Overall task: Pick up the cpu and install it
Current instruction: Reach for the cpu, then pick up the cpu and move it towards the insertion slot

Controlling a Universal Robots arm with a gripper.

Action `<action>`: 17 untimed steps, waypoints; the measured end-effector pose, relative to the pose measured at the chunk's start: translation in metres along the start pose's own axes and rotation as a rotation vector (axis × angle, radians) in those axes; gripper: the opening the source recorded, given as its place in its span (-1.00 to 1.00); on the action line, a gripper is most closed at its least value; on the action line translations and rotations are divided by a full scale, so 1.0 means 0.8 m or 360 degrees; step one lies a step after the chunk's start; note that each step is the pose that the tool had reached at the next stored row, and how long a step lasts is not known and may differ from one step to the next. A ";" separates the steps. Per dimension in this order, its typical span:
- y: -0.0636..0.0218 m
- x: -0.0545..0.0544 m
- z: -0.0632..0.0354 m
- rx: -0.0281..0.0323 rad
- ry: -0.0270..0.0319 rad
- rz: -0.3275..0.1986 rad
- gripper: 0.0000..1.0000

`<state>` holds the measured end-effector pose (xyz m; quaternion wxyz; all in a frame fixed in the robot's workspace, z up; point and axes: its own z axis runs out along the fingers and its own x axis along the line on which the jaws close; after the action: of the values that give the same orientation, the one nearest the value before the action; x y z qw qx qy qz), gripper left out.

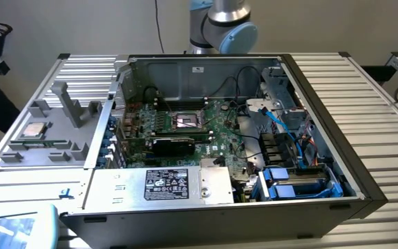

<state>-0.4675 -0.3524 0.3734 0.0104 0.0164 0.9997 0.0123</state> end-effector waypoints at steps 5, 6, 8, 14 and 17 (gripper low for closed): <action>0.004 0.013 0.001 -0.00002 0.00001 -0.0009 -0.76; 0.005 0.015 0.002 -0.00003 0.00002 -0.0010 -0.76; 0.005 0.015 0.002 -0.00002 0.00004 -0.0010 -0.76; 0.005 0.015 0.002 -0.00002 0.00005 -0.0010 -0.76; 0.005 0.017 0.003 -0.00001 0.00005 -0.0010 -0.76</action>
<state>-0.4807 -0.3480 0.3712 0.0103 0.0134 0.9998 0.0124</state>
